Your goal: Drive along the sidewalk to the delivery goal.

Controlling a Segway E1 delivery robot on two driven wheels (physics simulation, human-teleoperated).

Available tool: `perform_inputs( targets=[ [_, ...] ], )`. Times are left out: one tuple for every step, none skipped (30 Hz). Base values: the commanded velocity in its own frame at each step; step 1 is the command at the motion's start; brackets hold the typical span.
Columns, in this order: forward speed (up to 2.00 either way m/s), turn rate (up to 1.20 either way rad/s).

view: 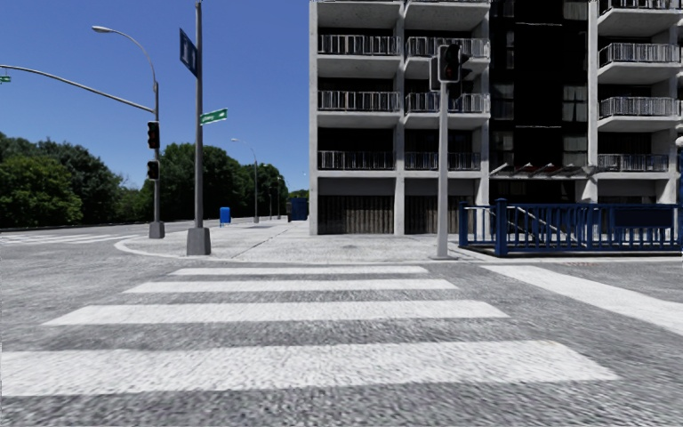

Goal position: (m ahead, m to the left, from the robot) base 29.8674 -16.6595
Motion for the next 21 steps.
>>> perform_inputs(
  targets=[
    [2.0,-0.32],
    [2.0,-0.32],
    [2.0,-0.32],
    [2.0,-0.32],
    [2.0,-0.32],
    [2.0,-0.32],
    [2.0,-0.32],
    [2.0,-0.3],
    [2.0,-0.3],
    [2.0,-0.27],
    [2.0,0.0],
    [2.0,0.0],
    [2.0,0.0],
    [2.0,0.0],
    [2.0,0.0],
    [2.0,0.0],
    [2.0,0.0],
    [2.0,0.0],
    [2.0,0.0],
    [2.0,0.0],
    [2.0,0.0]
  ],
)
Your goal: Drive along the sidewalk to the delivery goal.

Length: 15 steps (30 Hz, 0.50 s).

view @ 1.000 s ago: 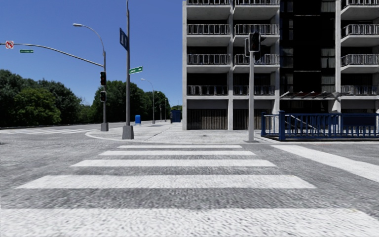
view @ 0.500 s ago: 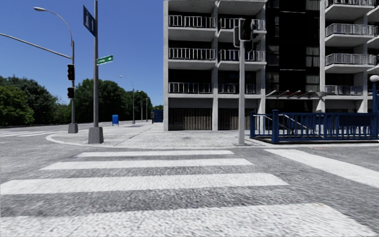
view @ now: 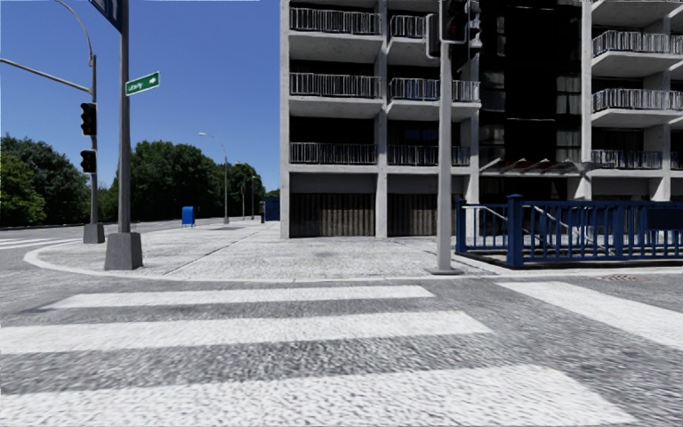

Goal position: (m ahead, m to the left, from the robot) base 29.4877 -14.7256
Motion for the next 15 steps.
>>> perform_inputs(
  targets=[
    [2.0,0.0],
    [2.0,0.0],
    [2.0,0.0],
    [2.0,0.0],
    [2.0,0.0],
    [2.0,0.0],
    [2.0,0.0],
    [2.0,0.0],
    [2.0,0.0],
    [2.0,0.0],
    [2.0,0.0],
    [2.0,0.0],
    [2.0,0.0],
    [2.0,0.0],
    [2.0,0.0]
  ],
)
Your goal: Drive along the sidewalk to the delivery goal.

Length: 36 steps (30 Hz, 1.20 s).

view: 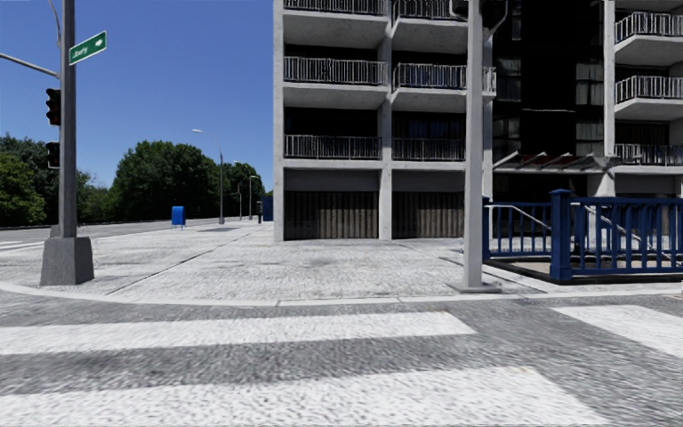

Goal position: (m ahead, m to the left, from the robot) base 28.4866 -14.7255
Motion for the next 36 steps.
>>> perform_inputs(
  targets=[
    [2.0,0.0],
    [2.0,0.0],
    [2.0,0.0],
    [2.0,0.0],
    [2.0,0.0],
    [2.0,0.0],
    [2.0,0.0],
    [2.0,0.0],
    [2.0,0.0],
    [2.0,0.0],
    [2.0,0.0],
    [2.0,0.0],
    [2.0,0.0],
    [2.0,0.0],
    [2.0,0.0],
    [2.0,0.0],
    [2.0,0.0],
    [2.0,0.0],
    [2.0,0.0],
    [2.0,0.0],
    [2.0,0.0],
    [2.0,0.0],
    [2.0,0.0],
    [2.0,0.0],
    [2.0,0.0],
    [2.0,0.0],
    [1.98,0.0],
    [1.82,0.0],
    [1.82,0.0],
    [1.67,0.0],
    [1.53,0.0],
    [1.41,0.0],
    [1.29,0.0],
    [1.29,0.0],
    [1.26,0.0],
    [1.26,0.0]
  ],
)
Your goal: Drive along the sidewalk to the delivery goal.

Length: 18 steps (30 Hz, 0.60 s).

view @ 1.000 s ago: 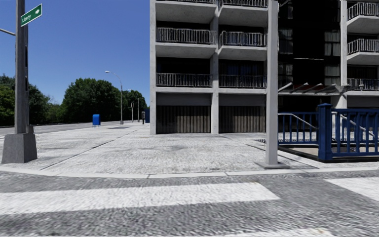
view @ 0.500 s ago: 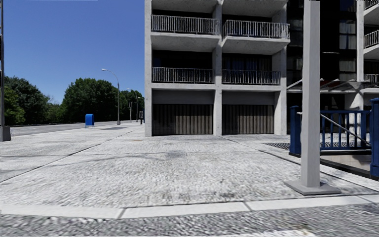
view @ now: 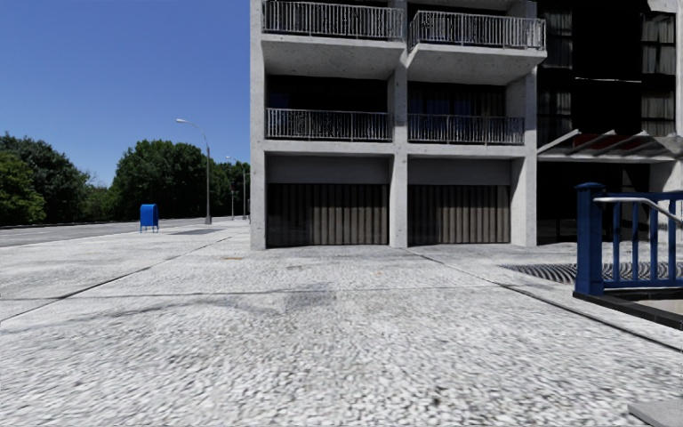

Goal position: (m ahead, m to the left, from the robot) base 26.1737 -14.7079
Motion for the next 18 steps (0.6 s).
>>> perform_inputs(
  targets=[
    [1.26,0.0],
    [1.26,0.0],
    [1.26,0.0],
    [1.26,0.0],
    [1.26,0.0],
    [1.26,0.0],
    [1.26,0.0],
    [1.26,0.0],
    [1.26,0.0],
    [1.3,0.0],
    [1.31,0.0],
    [1.32,0.0],
    [1.34,0.0],
    [1.34,0.0],
    [1.35,0.0],
    [1.36,0.0],
    [1.36,0.0],
    [1.36,0.0]
  ],
)
